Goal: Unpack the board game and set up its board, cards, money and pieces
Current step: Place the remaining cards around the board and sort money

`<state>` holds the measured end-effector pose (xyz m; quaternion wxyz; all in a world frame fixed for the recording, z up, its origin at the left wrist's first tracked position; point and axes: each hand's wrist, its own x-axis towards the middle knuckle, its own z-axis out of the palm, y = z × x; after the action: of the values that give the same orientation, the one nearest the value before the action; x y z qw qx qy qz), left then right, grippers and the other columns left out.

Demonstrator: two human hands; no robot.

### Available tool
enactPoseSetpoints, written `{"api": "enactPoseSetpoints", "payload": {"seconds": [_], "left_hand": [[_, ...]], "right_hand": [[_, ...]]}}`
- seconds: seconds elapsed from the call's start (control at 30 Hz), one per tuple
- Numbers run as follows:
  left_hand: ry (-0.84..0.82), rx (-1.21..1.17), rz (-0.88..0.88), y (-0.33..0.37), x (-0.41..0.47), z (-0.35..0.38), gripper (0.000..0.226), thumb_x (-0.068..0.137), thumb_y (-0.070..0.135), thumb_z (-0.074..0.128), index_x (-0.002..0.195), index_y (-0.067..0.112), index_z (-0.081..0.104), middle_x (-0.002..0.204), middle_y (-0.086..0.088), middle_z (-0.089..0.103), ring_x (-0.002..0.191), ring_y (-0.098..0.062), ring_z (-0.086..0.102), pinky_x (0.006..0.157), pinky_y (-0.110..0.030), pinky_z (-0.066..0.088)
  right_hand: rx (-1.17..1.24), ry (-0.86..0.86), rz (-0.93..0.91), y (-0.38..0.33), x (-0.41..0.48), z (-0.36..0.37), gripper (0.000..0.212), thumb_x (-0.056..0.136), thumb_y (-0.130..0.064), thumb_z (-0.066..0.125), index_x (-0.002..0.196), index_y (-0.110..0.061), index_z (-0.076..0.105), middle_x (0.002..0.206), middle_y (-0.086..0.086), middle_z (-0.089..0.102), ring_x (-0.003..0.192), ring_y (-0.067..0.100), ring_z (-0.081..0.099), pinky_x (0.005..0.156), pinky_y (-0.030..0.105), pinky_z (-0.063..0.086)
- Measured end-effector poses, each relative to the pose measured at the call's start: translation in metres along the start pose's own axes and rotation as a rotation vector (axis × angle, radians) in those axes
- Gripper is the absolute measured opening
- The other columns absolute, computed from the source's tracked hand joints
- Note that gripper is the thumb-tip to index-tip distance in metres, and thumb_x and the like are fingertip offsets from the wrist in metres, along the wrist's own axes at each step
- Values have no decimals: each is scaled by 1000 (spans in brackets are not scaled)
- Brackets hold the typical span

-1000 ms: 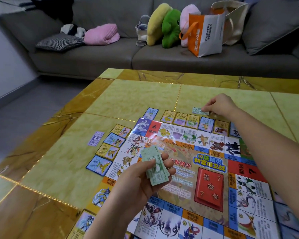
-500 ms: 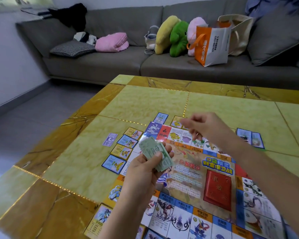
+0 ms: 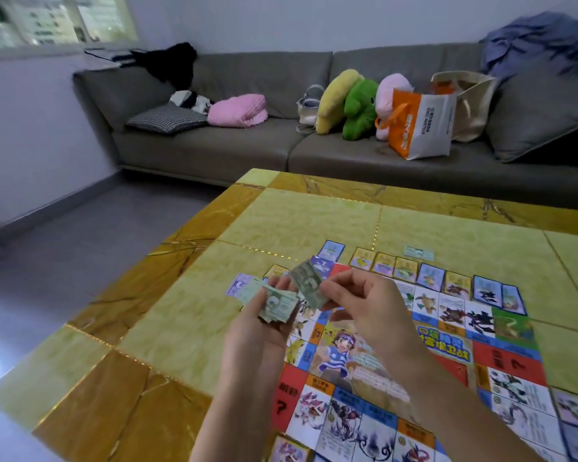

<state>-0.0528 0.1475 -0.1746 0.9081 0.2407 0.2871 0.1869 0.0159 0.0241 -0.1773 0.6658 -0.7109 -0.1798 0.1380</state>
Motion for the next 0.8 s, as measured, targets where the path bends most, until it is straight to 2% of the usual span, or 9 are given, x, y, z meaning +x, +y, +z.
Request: {"api": "enactPoseSetpoints", "payload": {"seconds": [0.1,0.23,0.3,0.37,0.43,0.5,0.6,0.7,0.8], "left_hand": [[42,-66,52,31,6,-13,29,103,12,31,110,-1,56,99,-13,67,89,-24,66,78,-33,53],[77,18,80,58,3,-25,26,102,10,31,105,1,55,95,-13,66,87,-25,64,67,-35,58],[72,35,58,66,-1,-28,26,102,10,31,102,0,56,93,-13,66,85,-26,64,62,-33,58],[73,46,57,73,-5,-32,27,102,11,31,103,-1,55,93,-13,65,86,-27,63,68,-36,58],[84,63,67,78,-7,-34,28,102,11,30,106,-1,55,95,-13,64,87,-27,63,73,-37,53],[92,72,76,81,-6,-36,28,102,11,31,107,0,56,95,-12,65,87,-27,63,75,-36,51],[102,94,108,84,-5,-39,27,101,11,34,109,0,57,96,-12,66,88,-26,65,73,-35,53],[142,146,173,85,-2,-44,25,99,7,37,114,1,57,95,-13,68,88,-27,67,73,-35,53],[148,133,163,87,0,-44,26,98,4,39,118,0,55,94,-14,67,87,-28,66,73,-35,53]], "right_hand": [[-9,-24,-23,-5,16,4,2,91,-8,61,90,-9,60,66,2,66,57,17,65,50,23,50],[-173,-81,-12,-2,48,17,9,81,-7,73,83,-16,69,76,1,70,64,7,62,57,14,49],[-217,-146,13,0,67,25,7,84,-13,70,85,-20,73,80,-4,71,70,1,62,61,10,46],[-256,-234,27,1,85,36,7,87,-16,67,87,-20,73,74,-8,69,63,-3,59,59,11,43],[-293,-265,46,4,104,50,4,85,-16,70,86,-14,73,65,-6,64,52,3,52,50,14,42],[-325,-247,68,8,123,67,13,80,-17,75,88,-7,73,66,2,66,50,7,51,48,16,42],[-330,-256,114,18,145,92,20,76,-14,78,90,0,73,73,9,69,54,10,55,51,18,45],[-415,-287,131,26,159,112,22,75,-18,80,89,-2,74,69,2,65,56,8,51,54,21,43],[-543,-315,122,32,166,125,28,74,-25,81,89,-2,75,78,6,69,68,12,56,62,25,44]]}}
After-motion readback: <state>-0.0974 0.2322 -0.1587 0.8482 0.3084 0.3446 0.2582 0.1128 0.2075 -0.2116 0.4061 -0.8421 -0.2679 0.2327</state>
